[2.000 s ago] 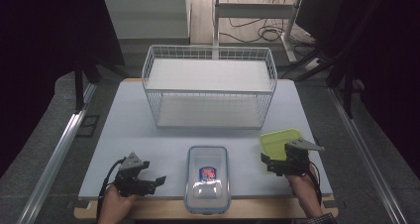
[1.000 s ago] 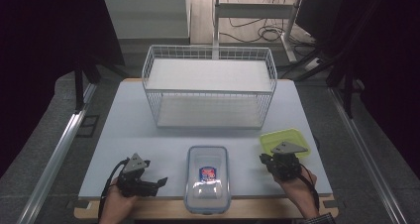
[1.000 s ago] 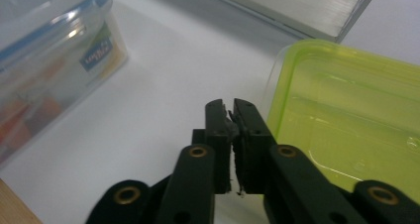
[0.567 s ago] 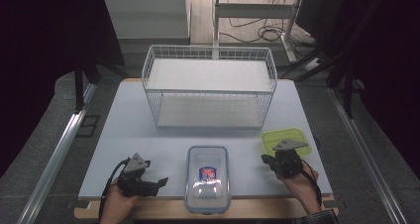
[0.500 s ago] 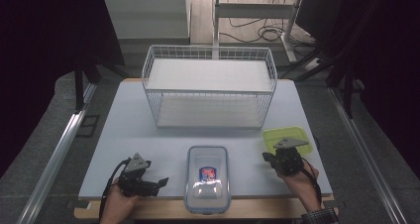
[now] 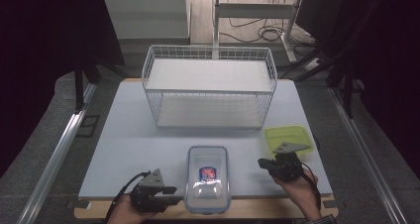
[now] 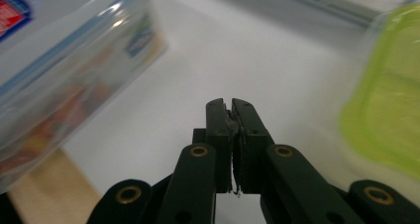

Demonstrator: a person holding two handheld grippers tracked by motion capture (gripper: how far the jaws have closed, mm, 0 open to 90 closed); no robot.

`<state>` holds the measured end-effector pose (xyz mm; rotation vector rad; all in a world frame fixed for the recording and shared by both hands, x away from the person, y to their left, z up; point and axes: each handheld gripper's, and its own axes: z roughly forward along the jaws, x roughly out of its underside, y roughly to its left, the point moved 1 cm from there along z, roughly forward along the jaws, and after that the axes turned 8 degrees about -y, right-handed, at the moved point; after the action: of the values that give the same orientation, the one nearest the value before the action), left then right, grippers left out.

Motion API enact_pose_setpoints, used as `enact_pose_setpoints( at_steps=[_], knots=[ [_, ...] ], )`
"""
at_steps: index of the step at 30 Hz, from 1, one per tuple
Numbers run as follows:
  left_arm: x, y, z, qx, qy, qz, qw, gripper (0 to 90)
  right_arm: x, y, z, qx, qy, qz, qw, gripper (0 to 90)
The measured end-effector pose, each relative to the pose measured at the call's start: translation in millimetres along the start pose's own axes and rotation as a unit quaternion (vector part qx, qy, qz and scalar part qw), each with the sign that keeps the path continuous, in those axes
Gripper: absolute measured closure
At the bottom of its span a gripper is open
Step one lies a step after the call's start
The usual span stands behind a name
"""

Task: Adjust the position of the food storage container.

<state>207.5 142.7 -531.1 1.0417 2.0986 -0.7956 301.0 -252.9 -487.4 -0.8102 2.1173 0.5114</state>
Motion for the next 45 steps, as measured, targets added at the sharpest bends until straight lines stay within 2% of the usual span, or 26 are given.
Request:
enact_pose_setpoints(
  at_steps=[1,4,7,11,16,18,20,22,23,24,25,26,27,29,30,31,32,33,34,35,36,39,40,41,42,45],
  knots=[
    [0.0,0.0,0.0,0.000,0.000,0.000,1.0000,66.3,0.5,4.1,-0.6,-0.005,0.004,0.000,1.0000,86.3],
    [-1.7,-9.0,7.9,0.033,0.007,0.002,0.9994,71.5,2.1,13.1,-2.1,-0.011,0.010,-0.008,0.9999,86.3],
    [-5.1,-13.7,15.8,0.047,0.012,0.004,0.9988,77.7,7.8,27.2,-7.7,-0.016,0.013,-0.024,0.9995,86.5],
    [-12.9,-15.7,26.5,0.048,0.011,0.005,0.9988,80.6,18.9,37.5,-20.3,-0.021,0.012,-0.020,0.9995,87.3],
    [-35.7,-18.2,55.3,0.057,-0.010,0.002,0.9983,81.5,30.6,40.9,-30.2,-0.027,0.013,-0.007,0.9995,87.3],
    [-39.6,-18.2,62.7,0.062,-0.008,-0.002,0.9980,81.5,32.7,41.4,-31.0,-0.028,0.015,-0.007,0.9995,87.3],
    [-42.4,-15.5,67.3,0.062,0.006,0.000,0.9981,82.7,36.2,43.3,-32.1,-0.029,0.020,-0.005,0.9994,87.3],
    [-41.4,-1.4,59.3,0.035,0.009,-0.008,0.9993,84.5,38.8,46.3,-32.9,-0.033,0.022,-0.001,0.9992,87.3],
    [-41.5,15.5,47.2,-0.004,0.003,-0.018,0.9998,87.1,40.6,51.4,-33.4,-0.040,0.021,-0.003,0.9990,87.7],
    [-41.5,15.5,47.2,-0.004,0.003,-0.018,0.9998,87.9,41.2,54.5,-33.2,-0.045,0.021,-0.003,0.9987,87.9],
    [-44.9,35.8,33.4,-0.040,-0.013,-0.032,0.9986,88.2,41.8,58.1,-32.7,-0.052,0.021,-0.003,0.9984,88.2],
    [-48.2,44.4,28.8,-0.056,-0.024,-0.037,0.9975,88.3,42.5,61.8,-31.6,-0.062,0.023,-0.002,0.9978,88.6],
    [-48.2,44.4,28.8,-0.056,-0.024,-0.037,0.9975,88.4,43.1,65.6,-30.1,-0.069,0.025,-0.002,0.9973,88.9],
    [-57.4,61.4,25.8,-0.073,-0.036,-0.033,0.9961,88.4,43.6,69.3,-28.5,-0.076,0.028,-0.003,0.9967,89.1],
    [-66.3,78.1,30.8,-0.079,-0.038,-0.031,0.9957,88.5,44.0,75.8,-25.3,-0.086,0.034,-0.002,0.9957,89.1],
    [-66.3,78.1,30.8,-0.079,-0.038,-0.031,0.9957,89.0,43.9,77.7,-23.5,-0.087,0.037,-0.003,0.9955,89.1],
    [-69.6,87.1,34.6,-0.075,-0.042,-0.040,0.9955,89.6,43.7,78.5,-21.6,-0.086,0.039,-0.004,0.9955,89.1],
    [-73.9,102.3,44.0,-0.050,-0.055,-0.059,0.9955,90.0,43.5,78.8,-19.2,-0.084,0.043,-0.004,0.9956,89.1],
    [-75.3,106.8,48.7,-0.036,-0.057,-0.064,0.9956,90.0,43.5,78.5,-16.9,-0.079,0.046,-0.003,0.9958,89.4],
    [-75.3,106.8,48.7,-0.036,-0.057,-0.064,0.9956,90.0,43.5,78.5,-16.9,-0.079,0.046,-0.003,0.9958,89.4],
    [-76.8,110.4,57.2,-0.008,-0.059,-0.065,0.9961,90.0,43.1,76.2,-13.7,-0.084,0.048,0.005,0.9953,89.4],
    [-76.6,110.1,59.2,-0.014,-0.060,-0.069,0.9958,90.0,41.3,73.2,-12.6,-0.079,0.048,0.007,0.9957,89.5],
    [-76.1,110.2,58.2,-0.011,-0.057,-0.072,0.9958,90.0,39.3,68.3,-12.0,-0.059,0.044,0.006,0.9972,89.5],
    [-75.3,110.2,57.1,-0.009,-0.058,-0.069,0.9959,90.0,39.3,68.3,-12.0,-0.059,0.044,0.006,0.9972,89.5],
    [-74.3,107.9,55.8,-0.013,-0.058,-0.080,0.9950,90.0,38.3,64.7,-11.3,-0.054,0.043,0.010,0.9976,89.5],
    [-72.7,105.3,52.2,-0.016,-0.053,-0.079,0.9953,90.0,34.3,51.0,-6.6,-0.031,0.039,0.018,0.9986,89.6]
  ],
)
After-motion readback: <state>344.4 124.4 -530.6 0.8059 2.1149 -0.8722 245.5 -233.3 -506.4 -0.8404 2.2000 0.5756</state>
